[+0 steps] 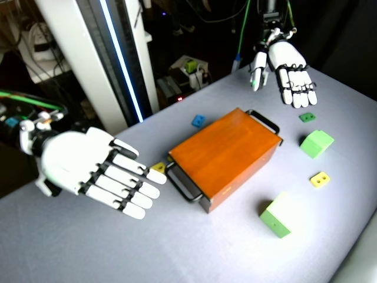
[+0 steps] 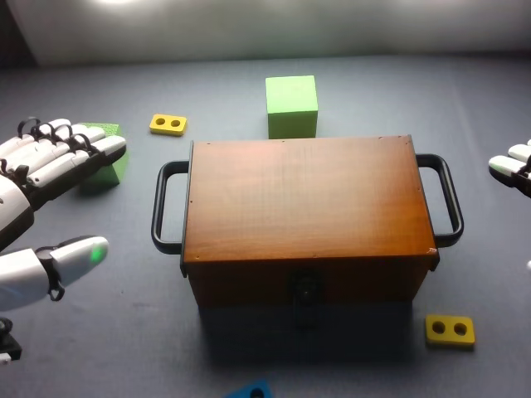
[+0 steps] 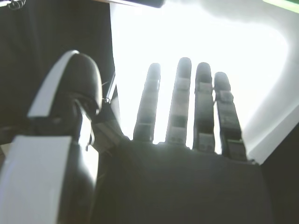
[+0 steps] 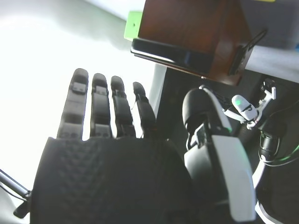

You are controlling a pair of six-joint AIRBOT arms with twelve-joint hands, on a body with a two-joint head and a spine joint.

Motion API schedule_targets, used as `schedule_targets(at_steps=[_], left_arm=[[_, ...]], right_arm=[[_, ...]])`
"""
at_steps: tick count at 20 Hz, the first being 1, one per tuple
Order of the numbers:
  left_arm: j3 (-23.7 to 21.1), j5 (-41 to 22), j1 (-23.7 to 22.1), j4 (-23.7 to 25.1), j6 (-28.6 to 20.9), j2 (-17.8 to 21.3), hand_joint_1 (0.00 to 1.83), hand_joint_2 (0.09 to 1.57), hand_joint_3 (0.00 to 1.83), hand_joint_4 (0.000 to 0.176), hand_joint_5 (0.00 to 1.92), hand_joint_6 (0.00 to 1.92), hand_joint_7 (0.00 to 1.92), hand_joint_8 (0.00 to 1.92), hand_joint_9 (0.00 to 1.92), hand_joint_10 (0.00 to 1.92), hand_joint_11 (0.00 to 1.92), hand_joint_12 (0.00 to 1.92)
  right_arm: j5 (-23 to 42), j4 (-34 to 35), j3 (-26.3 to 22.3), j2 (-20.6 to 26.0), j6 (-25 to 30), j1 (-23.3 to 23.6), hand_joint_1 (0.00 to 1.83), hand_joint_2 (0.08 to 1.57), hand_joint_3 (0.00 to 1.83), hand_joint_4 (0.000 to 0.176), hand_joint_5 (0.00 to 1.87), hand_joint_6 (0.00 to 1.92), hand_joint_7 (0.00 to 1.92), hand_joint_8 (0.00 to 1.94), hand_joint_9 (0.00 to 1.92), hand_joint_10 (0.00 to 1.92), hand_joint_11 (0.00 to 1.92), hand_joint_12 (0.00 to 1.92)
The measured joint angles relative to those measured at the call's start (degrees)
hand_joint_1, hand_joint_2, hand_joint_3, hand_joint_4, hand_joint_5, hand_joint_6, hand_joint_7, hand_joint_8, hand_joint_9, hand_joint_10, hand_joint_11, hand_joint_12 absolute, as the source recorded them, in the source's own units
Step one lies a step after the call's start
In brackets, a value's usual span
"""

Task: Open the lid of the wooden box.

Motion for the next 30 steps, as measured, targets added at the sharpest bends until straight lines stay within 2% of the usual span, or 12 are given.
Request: schedule_targets(at_steps=[5, 6, 12, 15, 18, 21, 24, 27, 30], left_arm=[[0.0, 0.5, 0.0, -0.1, 0.0, 0.0, 0.1, 1.4, 0.01, 0.024, 0.1, 0.01, 0.02, 0.0, 0.0, 0.0, 0.0, 0.0], [0.0, 0.9, 0.0, -0.1, 0.0, 0.0, 0.12, 1.4, 0.0, 0.016, 0.12, 0.01, 0.03, 0.0, 0.0, 0.0, 0.0, 0.0], [0.4, 5.0, 0.0, 1.2, -0.8, -0.1, 0.12, 1.4, 0.0, 0.015, 0.09, 0.0, 0.02, 0.0, 0.0, 0.0, 0.0, 0.0], [1.2, 6.9, 0.0, 1.6, -1.7, -0.9, 0.14, 1.4, 0.0, 0.001, 0.12, 0.01, 0.03, 0.0, 0.0, 0.0, 0.0, 0.0], [1.6, 8.8, 0.0, 2.1, -2.5, -2.2, 0.12, 1.41, 0.0, 0.015, 0.11, 0.0, 0.01, 0.0, 0.0, 0.0, 0.0, 0.0], [2.6, 10.0, 0.0, 3.0, -3.7, -3.2, 0.1, 1.41, 0.0, 0.007, 0.11, 0.0, 0.01, 0.0, 0.0, 0.0, 0.0, 0.0], [3.0, 11.8, -0.3, 3.6, -4.2, -3.7, 0.12, 1.41, 0.0, 0.021, 0.1, 0.0, 0.0, 0.0, 0.0, 0.0, 0.0, 0.0], [3.2, 12.2, -0.5, 4.5, -4.5, -4.1, 0.12, 1.41, 0.0, 0.019, 0.09, 0.0, 0.0, 0.0, 0.0, 0.0, 0.0, 0.0], [3.7, 12.7, -1.5, 5.5, -5.3, -4.3, 0.13, 1.41, 0.0, 0.019, 0.09, 0.0, 0.0, 0.0, 0.0, 0.0, 0.0, 0.0]], right_arm=[[-0.3, 0.1, 0.2, -0.1, 0.0, 0.0, 0.46, 1.4, 0.02, 0.0, 0.06, 0.02, 0.0, 0.0, 0.0, 0.0, 0.0, 0.0], [-0.6, 0.2, 0.3, -0.1, 0.0, 0.0, 0.46, 1.39, 0.02, 0.0, 0.06, 0.02, 0.0, 0.0, 0.0, 0.0, 0.0, 0.0], [-3.9, 1.1, 1.7, -1.6, 0.1, 0.1, 0.58, 1.38, 0.0, 0.0, 0.04, 0.0, 0.0, 0.0, 0.0, 0.0, 0.0, 0.0], [-5.7, 1.2, 2.4, -2.3, 0.1, 1.0, 0.56, 1.38, 0.0, 0.0, 0.05, 0.0, 0.0, 0.0, 0.0, 0.0, 0.0, 0.0], [-7.0, 1.3, 3.4, -3.5, 0.2, 2.1, 0.55, 1.38, 0.0, 0.0, 0.04, 0.0, 0.0, 0.0, 0.0, 0.0, 0.0, 0.0], [-8.8, 1.2, 4.0, -4.3, 0.2, 2.6, 0.55, 1.38, 0.0, 0.0, 0.04, 0.0, 0.0, 0.0, 0.0, 0.0, 0.0, 0.0], [-10.3, 1.2, 4.7, -5.0, 0.1, 3.3, 0.56, 1.38, 0.0, 0.0, 0.04, 0.0, 0.0, 0.0, 0.0, 0.0, 0.0, 0.0], [-11.9, 0.5, 5.4, -5.9, 0.1, 4.5, 0.5, 1.39, 0.0, 0.0, 0.03, 0.0, 0.0, 0.0, 0.0, 0.0, 0.0, 0.01], [-13.9, -0.5, 6.0, -6.8, 0.1, 5.7, 0.54, 1.38, 0.0, 0.0, 0.06, 0.01, 0.0, 0.0, 0.0, 0.0, 0.0, 0.0]])
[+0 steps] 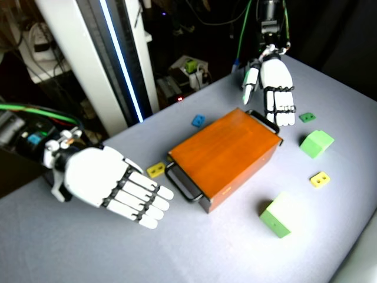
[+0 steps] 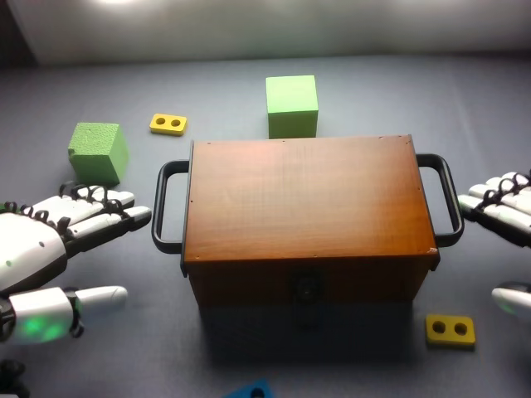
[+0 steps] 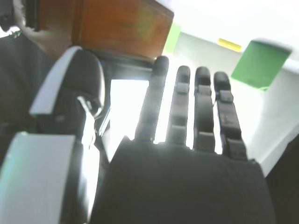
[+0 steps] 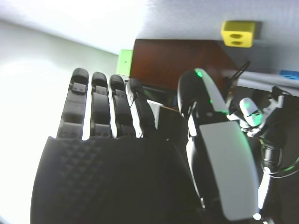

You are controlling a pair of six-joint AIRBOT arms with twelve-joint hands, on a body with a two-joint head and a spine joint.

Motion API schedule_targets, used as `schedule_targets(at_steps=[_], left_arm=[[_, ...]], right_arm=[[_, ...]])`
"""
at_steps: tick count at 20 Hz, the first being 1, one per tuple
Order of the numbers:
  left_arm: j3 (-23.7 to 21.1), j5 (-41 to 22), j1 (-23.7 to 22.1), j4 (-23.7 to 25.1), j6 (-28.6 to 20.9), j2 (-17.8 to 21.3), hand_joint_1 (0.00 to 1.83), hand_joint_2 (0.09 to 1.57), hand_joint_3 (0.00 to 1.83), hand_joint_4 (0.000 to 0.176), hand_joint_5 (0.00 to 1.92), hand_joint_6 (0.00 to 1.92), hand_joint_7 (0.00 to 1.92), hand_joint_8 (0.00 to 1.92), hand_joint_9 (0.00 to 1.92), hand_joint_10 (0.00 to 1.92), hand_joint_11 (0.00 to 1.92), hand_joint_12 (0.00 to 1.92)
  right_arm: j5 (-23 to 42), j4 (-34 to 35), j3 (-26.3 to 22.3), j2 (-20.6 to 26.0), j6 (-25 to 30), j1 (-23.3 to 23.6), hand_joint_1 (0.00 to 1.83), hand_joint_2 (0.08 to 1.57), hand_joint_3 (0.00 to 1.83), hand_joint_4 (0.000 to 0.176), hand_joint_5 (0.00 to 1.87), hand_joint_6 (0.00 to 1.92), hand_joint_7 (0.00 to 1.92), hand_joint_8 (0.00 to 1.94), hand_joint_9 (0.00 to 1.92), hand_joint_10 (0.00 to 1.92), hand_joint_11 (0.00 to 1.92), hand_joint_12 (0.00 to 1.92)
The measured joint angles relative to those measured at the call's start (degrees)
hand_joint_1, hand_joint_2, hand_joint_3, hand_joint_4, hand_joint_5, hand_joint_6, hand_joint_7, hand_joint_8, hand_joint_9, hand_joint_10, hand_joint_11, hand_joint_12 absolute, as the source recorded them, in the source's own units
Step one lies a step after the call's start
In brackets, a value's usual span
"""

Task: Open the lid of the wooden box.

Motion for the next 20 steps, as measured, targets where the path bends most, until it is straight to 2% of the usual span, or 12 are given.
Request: schedule_targets(at_steps=[1, 4, 5, 6, 7, 11, 14, 15, 20], left_arm=[[0.5, 0.6, -0.7, 0.7, -0.3, -0.5, 0.1, 1.41, 0.0, 0.022, 0.07, 0.0, 0.0, 0.0, 0.0, 0.0, 0.0, 0.0], [0.5, 1.5, -1.5, 2.8, -1.2, -1.2, 0.11, 1.42, 0.0, 0.01, 0.08, 0.0, 0.0, 0.0, 0.0, 0.0, 0.0, 0.0], [0.6, 1.9, -1.7, 3.6, -1.7, -1.2, 0.07, 1.42, 0.0, 0.006, 0.08, 0.01, 0.0, 0.0, 0.0, 0.0, 0.0, 0.0], [0.7, 2.1, -2.0, 4.2, -1.9, -1.4, 0.02, 1.42, 0.0, 0.01, 0.08, 0.0, 0.0, 0.0, 0.0, 0.0, 0.0, 0.0], [0.8, 2.3, -2.3, 4.3, -2.2, -1.5, 0.04, 1.42, 0.0, 0.0, 0.09, 0.01, 0.0, 0.0, 0.0, 0.0, 0.0, 0.0], [0.7, 2.3, -2.5, 4.9, -2.9, -1.5, 0.06, 1.43, 0.01, 0.0, 0.09, 0.01, 0.0, 0.0, 0.0, 0.0, 0.0, 0.0], [0.4, 1.5, -2.5, 5.2, -3.0, -1.1, 0.0, 1.45, 0.01, 0.005, 0.07, 0.0, 0.0, 0.0, 0.0, 0.0, 0.0, 0.0], [0.0, 0.8, -2.5, 5.3, -3.0, -0.9, 0.06, 1.45, 0.01, 0.0, 0.08, 0.01, 0.0, 0.0, 0.0, 0.0, 0.0, 0.0], [-0.2, -2.9, -2.6, 5.8, -3.0, -0.2, 0.1, 1.44, 0.0, 0.0, 0.08, 0.0, 0.0, 0.0, 0.0, 0.0, 0.0, 0.0]], right_arm=[[-0.6, -0.5, 0.3, -0.5, 0.0, 0.4, 0.56, 1.37, 0.0, 0.0, 0.08, 0.01, 0.0, 0.0, 0.0, 0.0, 0.01, 0.01], [-2.0, -1.3, 0.7, -1.1, 0.0, 1.2, 0.54, 1.38, 0.0, 0.0, 0.06, 0.0, 0.0, 0.0, 0.0, 0.0, 0.0, 0.0], [-2.6, -1.6, 0.8, -1.2, 0.0, 1.5, 0.55, 1.38, 0.0, 0.0, 0.04, 0.0, 0.0, 0.0, 0.0, 0.0, 0.0, 0.0], [-3.0, -1.8, 0.8, -1.2, 0.0, 1.7, 0.56, 1.38, 0.0, 0.0, 0.04, 0.0, 0.0, 0.0, 0.0, 0.0, 0.0, 0.0], [-3.2, -1.8, 0.9, -1.2, 0.0, 1.7, 0.55, 1.37, 0.0, 0.0, 0.05, 0.0, 0.0, 0.0, 0.0, 0.0, 0.0, 0.0], [-3.3, -2.2, 0.8, -1.2, 0.0, 1.9, 0.56, 1.37, 0.0, 0.0, 0.05, 0.0, 0.0, 0.0, 0.0, 0.0, 0.0, 0.0], [-2.4, -2.4, 0.3, -0.6, 0.3, 1.9, 0.66, 1.35, 0.0, 0.0, 0.06, 0.01, 0.0, 0.0, 0.0, 0.0, 0.0, 0.0], [-1.6, -2.7, 0.1, -0.2, 0.3, 1.9, 0.59, 1.37, 0.0, 0.0, 0.04, 0.01, 0.0, 0.0, 0.0, 0.0, 0.0, 0.0], [1.9, -3.0, -1.1, 0.9, 0.6, 1.9, 0.42, 1.41, 0.01, 0.0, 0.0, 0.0, 0.0, 0.0, 0.0, 0.0, 0.0, 0.0]])
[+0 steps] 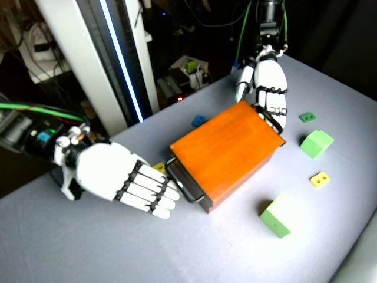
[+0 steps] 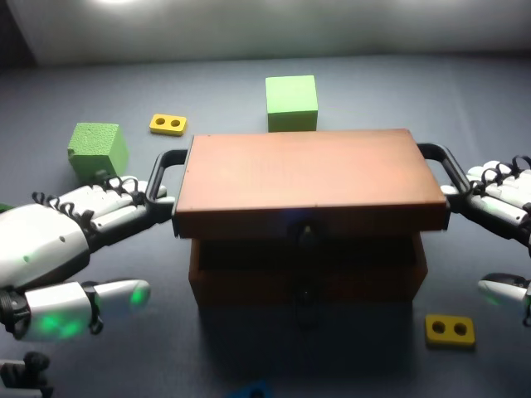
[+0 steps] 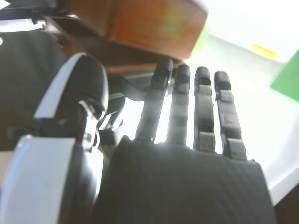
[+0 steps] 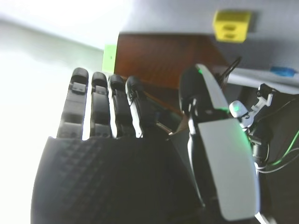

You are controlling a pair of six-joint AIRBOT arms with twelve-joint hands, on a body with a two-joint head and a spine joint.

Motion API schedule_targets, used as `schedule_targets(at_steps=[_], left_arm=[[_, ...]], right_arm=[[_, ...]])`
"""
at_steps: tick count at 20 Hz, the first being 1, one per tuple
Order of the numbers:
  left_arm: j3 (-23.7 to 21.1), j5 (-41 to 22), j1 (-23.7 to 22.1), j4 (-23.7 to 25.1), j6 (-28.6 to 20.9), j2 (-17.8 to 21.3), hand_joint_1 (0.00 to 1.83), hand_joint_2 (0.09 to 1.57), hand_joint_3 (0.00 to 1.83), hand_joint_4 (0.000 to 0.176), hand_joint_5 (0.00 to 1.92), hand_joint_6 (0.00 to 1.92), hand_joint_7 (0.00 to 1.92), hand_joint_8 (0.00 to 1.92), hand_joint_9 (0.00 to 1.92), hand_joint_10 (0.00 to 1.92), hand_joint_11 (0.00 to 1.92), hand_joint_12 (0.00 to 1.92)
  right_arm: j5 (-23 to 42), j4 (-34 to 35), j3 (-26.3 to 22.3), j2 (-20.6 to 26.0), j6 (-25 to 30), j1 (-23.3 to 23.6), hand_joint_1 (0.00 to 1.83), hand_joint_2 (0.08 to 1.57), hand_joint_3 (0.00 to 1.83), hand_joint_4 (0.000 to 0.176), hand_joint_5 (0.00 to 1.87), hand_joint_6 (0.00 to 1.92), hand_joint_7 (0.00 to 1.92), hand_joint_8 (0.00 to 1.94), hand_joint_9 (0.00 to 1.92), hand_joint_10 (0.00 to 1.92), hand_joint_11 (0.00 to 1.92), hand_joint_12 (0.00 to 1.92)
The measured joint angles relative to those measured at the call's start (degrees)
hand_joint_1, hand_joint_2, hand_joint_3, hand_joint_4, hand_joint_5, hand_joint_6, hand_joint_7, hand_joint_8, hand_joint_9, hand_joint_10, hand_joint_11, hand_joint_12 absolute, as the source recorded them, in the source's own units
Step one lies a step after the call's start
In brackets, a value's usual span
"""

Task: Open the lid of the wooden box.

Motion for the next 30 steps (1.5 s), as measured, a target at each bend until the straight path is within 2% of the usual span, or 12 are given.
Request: schedule_targets(at_steps=[4, 6, 9, 12, 14, 16, 18, 20, 21, 25, 29, 30], left_arm=[[-0.6, -1.7, -0.4, -0.6, 1.3, 1.0, 0.19, 1.43, 0.0, 0.0, 0.1, 0.01, 0.0, 0.0, 0.0, 0.0, 0.0, 0.0], [-0.5, -1.7, -1.4, -0.5, 1.8, 1.4, 0.3, 1.41, 0.0, 0.0, 0.15, 0.01, 0.03, 0.01, 0.0, 0.0, 0.0, 0.0], [0.1, -1.6, -3.1, -0.9, 2.8, 1.5, 0.33, 1.41, 0.0, 0.0, 0.16, 0.01, 0.02, 0.0, 0.0, 0.0, 0.0, 0.0], [0.9, -1.9, -4.9, -0.8, 3.1, 1.2, 0.3, 1.41, 0.0, 0.0, 0.18, 0.02, 0.02, 0.01, 0.0, 0.0, 0.0, 0.0], [1.7, -1.8, -6.1, -0.9, 3.3, 0.5, 0.31, 1.4, 0.0, 0.0, 0.18, 0.02, 0.02, 0.01, 0.0, 0.0, 0.0, 0.0], [2.7, -1.5, -7.3, -1.7, 3.8, -0.2, 0.16, 1.43, 0.01, 0.0, 0.12, 0.0, 0.0, 0.0, 0.0, 0.0, 0.0, 0.0], [3.8, -1.0, -8.8, -2.4, 4.1, -1.0, 0.26, 1.43, 0.0, 0.0, 0.11, 0.01, 0.0, 0.0, 0.0, 0.0, 0.0, 0.0], [4.7, -0.6, -9.8, -3.4, 4.4, -1.5, 0.33, 1.43, 0.0, 0.0, 0.11, 0.01, 0.0, 0.0, 0.0, 0.0, 0.0, 0.0], [5.7, 0.1, -10.5, -4.8, 4.6, -2.1, 0.37, 1.43, 0.0, 0.0, 0.04, 0.0, 0.0, 0.0, 0.0, 0.0, 0.0, 0.0], [7.4, 1.7, -11.4, -7.0, 4.8, -3.9, 0.31, 1.43, 0.0, 0.0, 0.0, 0.0, 0.0, 0.0, 0.0, 0.0, 0.0, 0.0], [7.3, -0.6, -11.7, -7.6, 4.8, -3.8, 0.31, 1.42, 0.0, 0.0, 0.0, 0.0, 0.0, 0.0, 0.0, 0.0, 0.04, 0.03], [7.0, -1.4, -11.7, -8.3, 4.8, -3.8, 0.32, 1.43, 0.0, 0.0, 0.0, 0.0, 0.0, 0.0, 0.0, 0.0, 0.01, 0.14]], right_arm=[[3.1, -0.2, -0.2, 0.9, 0.1, 0.0, 0.38, 1.41, 0.01, 0.0, 0.01, 0.0, 0.0, 0.0, 0.0, 0.0, 0.0, 0.0], [4.8, 0.0, -0.1, 0.9, 0.1, 0.0, 0.33, 1.42, 0.01, 0.0, 0.0, 0.0, 0.0, 0.0, 0.0, 0.0, 0.0, 0.0], [5.7, -0.1, 0.3, 0.9, 0.2, 0.4, 0.33, 1.41, 0.01, 0.0, 0.0, 0.0, 0.0, 0.0, 0.0, 0.0, 0.0, 0.0], [5.8, 0.1, 1.0, 0.9, 0.2, 2.0, 0.22, 1.4, 0.0, 0.0, 0.0, 0.0, 0.0, 0.0, 0.0, 0.0, 0.0, 0.0], [5.8, 0.1, 1.8, 0.7, 0.3, 2.9, 0.4, 1.41, 0.0, 0.0, 0.0, 0.0, 0.0, 0.0, 0.0, 0.0, 0.0, 0.0], [6.0, 0.8, 2.7, -0.1, 0.3, 4.2, 0.46, 1.4, 0.0, 0.0, 0.0, 0.0, 0.0, 0.0, 0.0, 0.0, 0.0, 0.0], [5.8, 1.6, 3.9, -0.9, 0.3, 5.4, 0.53, 1.41, 0.0, 0.0, 0.0, 0.0, 0.0, 0.0, 0.0, 0.0, 0.02, 0.01], [5.7, 2.1, 4.7, -1.4, 0.3, 6.1, 0.54, 1.41, 0.0, 0.0, 0.0, 0.0, 0.0, 0.0, 0.0, 0.0, 0.02, 0.02], [5.2, 3.0, 5.6, -2.1, 0.1, 6.9, 0.55, 1.41, 0.0, 0.0, 0.0, 0.0, 0.0, 0.0, 0.0, 0.0, 0.0, 0.01], [3.8, 4.9, 6.6, -2.8, -0.3, 7.5, 0.5, 1.42, 0.01, 0.0, 0.0, 0.0, 0.0, 0.0, 0.0, 0.0, 0.0, 0.0], [3.8, 4.9, 6.6, -2.8, -0.4, 7.8, 0.58, 1.44, 0.01, 0.0, 0.0, 0.0, 0.0, 0.0, 0.0, 0.0, 0.0, 0.0], [4.3, 4.8, 6.2, -2.4, -0.4, 7.8, 0.56, 1.45, 0.0, 0.0, 0.0, 0.0, 0.0, 0.0, 0.0, 0.0, 0.02, 0.01]])
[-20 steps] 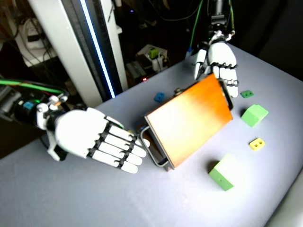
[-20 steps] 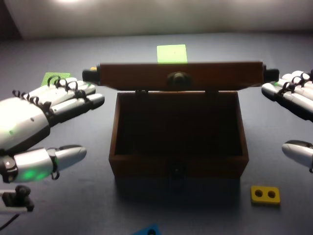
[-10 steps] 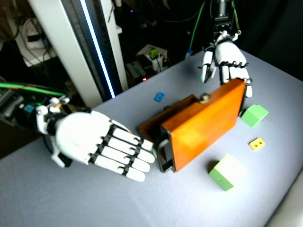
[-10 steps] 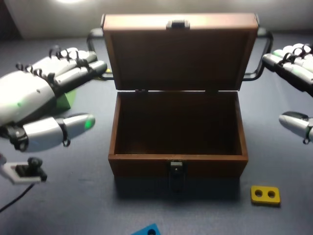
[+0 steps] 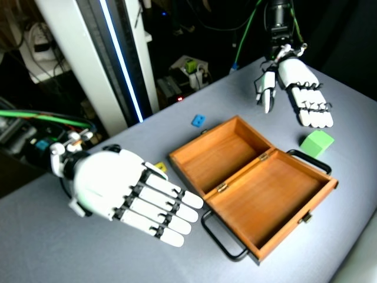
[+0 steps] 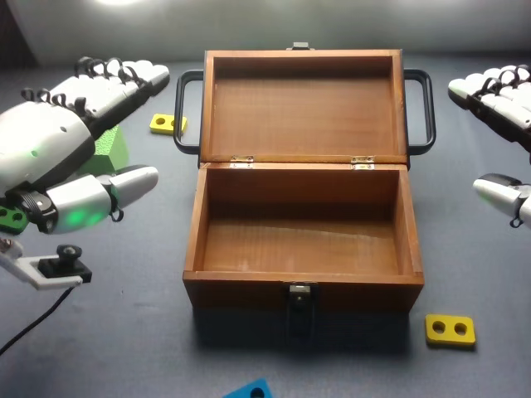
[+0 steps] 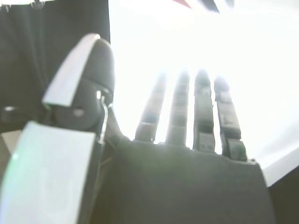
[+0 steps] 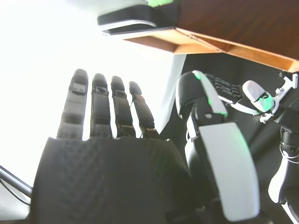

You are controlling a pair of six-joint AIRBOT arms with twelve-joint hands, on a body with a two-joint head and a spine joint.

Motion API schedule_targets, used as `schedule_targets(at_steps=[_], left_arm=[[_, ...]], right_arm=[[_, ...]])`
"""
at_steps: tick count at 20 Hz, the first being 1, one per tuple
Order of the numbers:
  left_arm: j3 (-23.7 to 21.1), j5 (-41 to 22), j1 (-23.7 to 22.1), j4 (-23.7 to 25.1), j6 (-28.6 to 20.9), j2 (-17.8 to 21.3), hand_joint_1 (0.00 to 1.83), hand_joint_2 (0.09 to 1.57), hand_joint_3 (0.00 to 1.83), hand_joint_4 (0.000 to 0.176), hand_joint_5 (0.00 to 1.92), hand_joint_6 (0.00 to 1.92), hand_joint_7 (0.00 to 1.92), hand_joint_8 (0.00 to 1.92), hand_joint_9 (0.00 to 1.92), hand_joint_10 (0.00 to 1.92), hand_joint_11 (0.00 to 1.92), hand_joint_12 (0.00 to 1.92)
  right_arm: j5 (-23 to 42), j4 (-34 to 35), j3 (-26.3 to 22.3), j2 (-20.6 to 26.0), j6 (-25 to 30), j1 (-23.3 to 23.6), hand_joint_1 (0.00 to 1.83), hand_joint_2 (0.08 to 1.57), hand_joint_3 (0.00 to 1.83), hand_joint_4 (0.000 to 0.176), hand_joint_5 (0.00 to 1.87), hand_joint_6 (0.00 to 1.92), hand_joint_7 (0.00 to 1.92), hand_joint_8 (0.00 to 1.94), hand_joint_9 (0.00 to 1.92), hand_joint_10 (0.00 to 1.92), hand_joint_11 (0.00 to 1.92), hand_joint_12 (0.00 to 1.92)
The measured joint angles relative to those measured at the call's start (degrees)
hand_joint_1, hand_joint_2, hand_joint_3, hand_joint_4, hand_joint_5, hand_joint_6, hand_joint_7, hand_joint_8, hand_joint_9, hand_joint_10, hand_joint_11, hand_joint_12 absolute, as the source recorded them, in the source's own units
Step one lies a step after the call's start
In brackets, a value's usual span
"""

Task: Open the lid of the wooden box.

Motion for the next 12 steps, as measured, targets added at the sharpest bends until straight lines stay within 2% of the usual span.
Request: schedule_targets(at_steps=[3, 4, 5, 6, 7, 9, 10, 12], left_arm=[[-1.3, -2.7, 0.9, 0.2, 0.2, 0.2, 0.34, 1.44, 0.0, 0.0, 0.0, 0.0, 0.0, 0.0, 0.0, 0.0, 0.0, 0.18], [-1.7, -3.5, 1.2, 0.5, 0.2, 0.2, 0.24, 1.44, 0.0, 0.0, 0.0, 0.0, 0.0, 0.0, 0.0, 0.0, 0.0, 0.04], [-2.2, -4.1, 1.7, 0.6, 0.3, 0.6, 0.18, 1.45, 0.0, 0.0, 0.0, 0.0, 0.0, 0.0, 0.0, 0.0, 0.0, 0.01], [-2.5, -4.7, 1.7, 0.8, 0.6, 1.1, 0.17, 1.45, 0.01, 0.0, 0.0, 0.0, 0.0, 0.0, 0.0, 0.0, 0.0, 0.0], [-2.9, -6.3, 2.0, 0.2, 0.7, 1.5, 0.16, 1.44, 0.0, 0.0, 0.0, 0.0, 0.0, 0.0, 0.0, 0.0, 0.0, 0.0], [-3.6, -8.6, 2.5, -0.3, 1.3, 2.3, 0.11, 1.44, 0.0, 0.0, 0.0, 0.0, 0.0, 0.0, 0.0, 0.0, 0.0, 0.0], [-4.2, -10.1, 2.8, -0.8, 1.9, 2.6, 0.06, 1.43, 0.0, 0.011, 0.0, 0.0, 0.0, 0.0, 0.0, 0.0, 0.0, 0.0], [-4.8, -12.4, 3.7, -0.9, 2.2, 2.9, 0.08, 1.42, 0.0, 0.007, 0.0, 0.0, 0.0, 0.0, 0.0, 0.0, 0.0, 0.0]], right_arm=[[1.9, -0.4, -1.2, 1.1, 0.0, 0.0, 0.64, 1.44, 0.0, 0.0, 0.0, 0.0, 0.0, 0.0, 0.0, 0.0, 0.0, 0.38], [2.6, -0.8, -1.6, 1.6, 0.0, 0.0, 0.57, 1.43, 0.0, 0.0, 0.0, 0.0, 0.0, 0.0, 0.0, 0.0, 0.0, 0.48], [3.2, -0.9, -2.2, 2.1, 0.0, 0.0, 0.47, 1.43, 0.0, 0.0, 0.0, 0.0, 0.0, 0.0, 0.0, 0.0, 0.0, 0.5], [4.2, -1.6, -2.9, 2.8, -0.1, -0.1, 0.42, 1.44, 0.0, 0.0, 0.0, 0.0, 0.0, 0.0, 0.0, 0.0, 0.0, 0.34], [5.5, -2.2, -3.7, 3.6, -0.1, -0.4, 0.33, 1.46, 0.0, 0.0, 0.0, 0.0, 0.0, 0.0, 0.0, 0.0, 0.0, 0.07], [8.0, -2.6, -4.9, 4.3, -0.4, -0.7, 0.28, 1.45, 0.0, 0.0, 0.0, 0.0, 0.0, 0.0, 0.0, 0.0, 0.0, 0.01], [9.7, -3.3, -5.5, 4.8, -0.5, -1.4, 0.19, 1.43, 0.0, 0.0, 0.0, 0.0, 0.0, 0.0, 0.0, 0.0, 0.0, 0.0], [12.2, -3.7, -6.6, 5.8, -0.5, -3.0, 0.2, 1.43, 0.0, 0.0, 0.0, 0.0, 0.0, 0.0, 0.0, 0.0, 0.0, 0.0]])
